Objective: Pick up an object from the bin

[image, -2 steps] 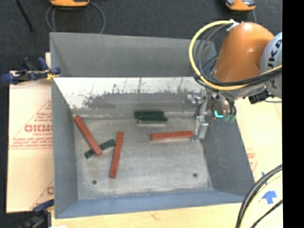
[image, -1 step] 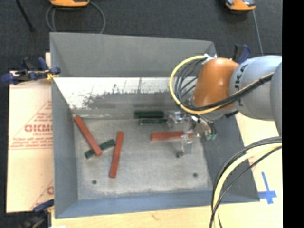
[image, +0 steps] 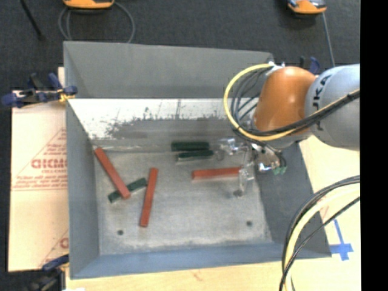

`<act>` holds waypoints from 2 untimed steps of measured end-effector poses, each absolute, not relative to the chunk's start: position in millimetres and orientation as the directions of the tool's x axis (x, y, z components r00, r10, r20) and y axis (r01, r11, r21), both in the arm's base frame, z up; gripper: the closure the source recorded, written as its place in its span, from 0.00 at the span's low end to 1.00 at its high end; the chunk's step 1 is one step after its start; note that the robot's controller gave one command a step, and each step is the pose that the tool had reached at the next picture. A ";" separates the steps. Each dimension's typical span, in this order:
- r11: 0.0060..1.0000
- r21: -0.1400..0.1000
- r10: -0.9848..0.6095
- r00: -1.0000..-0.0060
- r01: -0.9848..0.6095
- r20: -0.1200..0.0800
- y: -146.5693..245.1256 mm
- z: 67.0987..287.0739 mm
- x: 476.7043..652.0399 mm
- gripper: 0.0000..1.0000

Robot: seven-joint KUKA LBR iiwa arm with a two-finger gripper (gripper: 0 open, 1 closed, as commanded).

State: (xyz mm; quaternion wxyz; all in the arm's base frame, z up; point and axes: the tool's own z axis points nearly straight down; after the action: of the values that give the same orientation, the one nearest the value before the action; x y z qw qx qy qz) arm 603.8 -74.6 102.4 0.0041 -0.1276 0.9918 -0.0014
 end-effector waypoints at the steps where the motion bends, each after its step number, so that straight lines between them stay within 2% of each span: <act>1: 0.969 0.000 -0.246 -0.969 -0.246 -0.003 -66.6 100.9 602.2 0.00; 2: 0.971 -0.002 -0.241 -0.971 -0.241 -0.004 -77.6 70.0 607.0 0.00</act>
Offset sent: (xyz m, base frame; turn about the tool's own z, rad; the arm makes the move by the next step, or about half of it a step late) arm -0.0026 0.0088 -0.0024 0.0081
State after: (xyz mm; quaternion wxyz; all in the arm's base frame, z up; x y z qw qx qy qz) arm 607.0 -77.6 70.0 0.0020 -0.1212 0.9926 -0.0005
